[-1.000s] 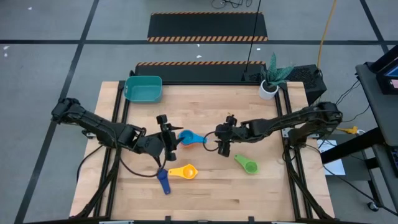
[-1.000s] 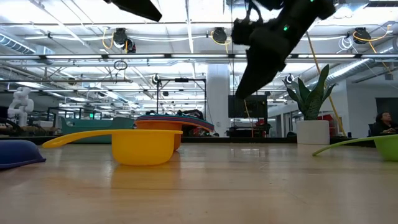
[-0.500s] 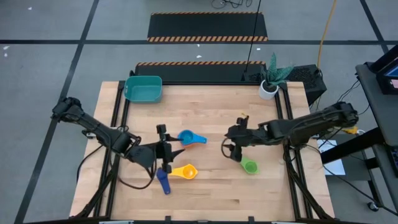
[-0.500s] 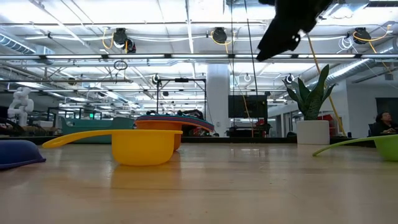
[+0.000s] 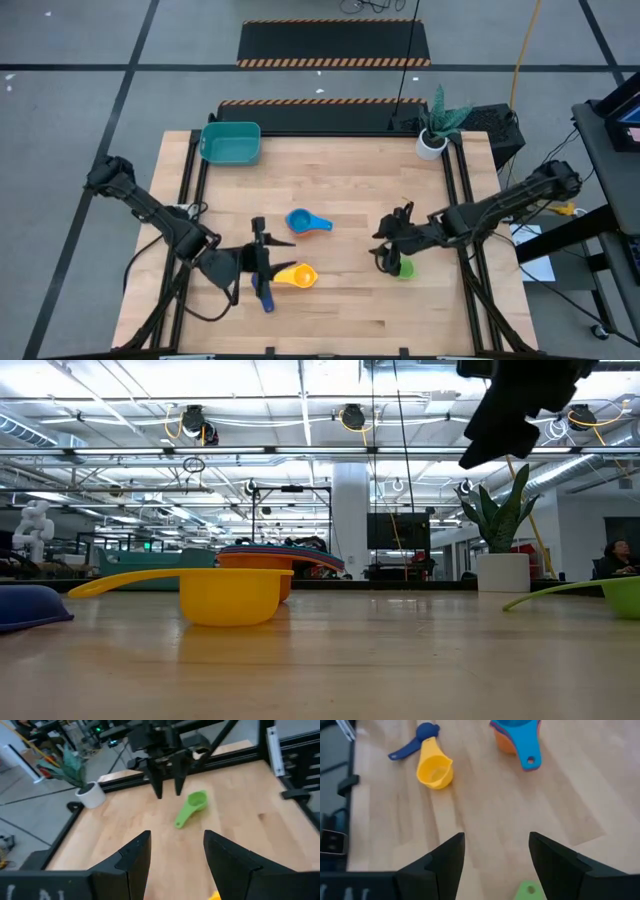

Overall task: Nest measuring cups in basket
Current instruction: Stack the yellow measuring cup on top the light blue measuring cup

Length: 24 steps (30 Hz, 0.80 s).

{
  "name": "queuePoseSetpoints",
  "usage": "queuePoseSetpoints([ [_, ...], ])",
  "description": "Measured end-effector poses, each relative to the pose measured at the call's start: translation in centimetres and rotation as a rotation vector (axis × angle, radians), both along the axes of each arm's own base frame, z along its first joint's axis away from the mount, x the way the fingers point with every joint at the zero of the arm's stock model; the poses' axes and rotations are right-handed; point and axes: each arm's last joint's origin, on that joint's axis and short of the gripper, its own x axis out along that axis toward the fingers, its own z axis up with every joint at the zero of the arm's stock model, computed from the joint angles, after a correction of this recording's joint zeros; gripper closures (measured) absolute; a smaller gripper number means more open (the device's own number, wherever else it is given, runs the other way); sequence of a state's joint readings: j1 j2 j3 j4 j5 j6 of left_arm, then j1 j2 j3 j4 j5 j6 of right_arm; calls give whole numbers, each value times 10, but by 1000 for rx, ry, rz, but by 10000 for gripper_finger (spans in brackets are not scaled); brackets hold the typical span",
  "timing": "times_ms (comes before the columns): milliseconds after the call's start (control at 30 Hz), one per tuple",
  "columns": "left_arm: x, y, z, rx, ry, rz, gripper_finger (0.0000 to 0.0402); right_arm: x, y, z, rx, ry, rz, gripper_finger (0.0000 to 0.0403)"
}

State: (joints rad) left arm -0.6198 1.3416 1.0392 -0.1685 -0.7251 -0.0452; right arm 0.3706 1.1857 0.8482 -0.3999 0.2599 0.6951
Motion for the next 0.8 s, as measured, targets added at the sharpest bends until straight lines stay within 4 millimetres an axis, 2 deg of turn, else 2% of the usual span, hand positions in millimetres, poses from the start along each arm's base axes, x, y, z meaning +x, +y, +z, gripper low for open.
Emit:
queuePoseSetpoints([
  [233,1,-23,-7,-7,14,-52,215,-4,20,-8,81,-102,-16,190],
  [367,7,-37,-8,-4,20,-71,215,-9,32,-9,78,-161,-40,190],
  [500,14,-48,-18,14,63,-79,215,-13,44,-10,99,-221,-41,190],
  [633,15,-51,-31,13,148,-49,215,-15,59,-10,122,-276,-32,190],
  [800,12,-44,-48,-76,260,62,215,-11,78,-13,169,-344,-1,190],
])
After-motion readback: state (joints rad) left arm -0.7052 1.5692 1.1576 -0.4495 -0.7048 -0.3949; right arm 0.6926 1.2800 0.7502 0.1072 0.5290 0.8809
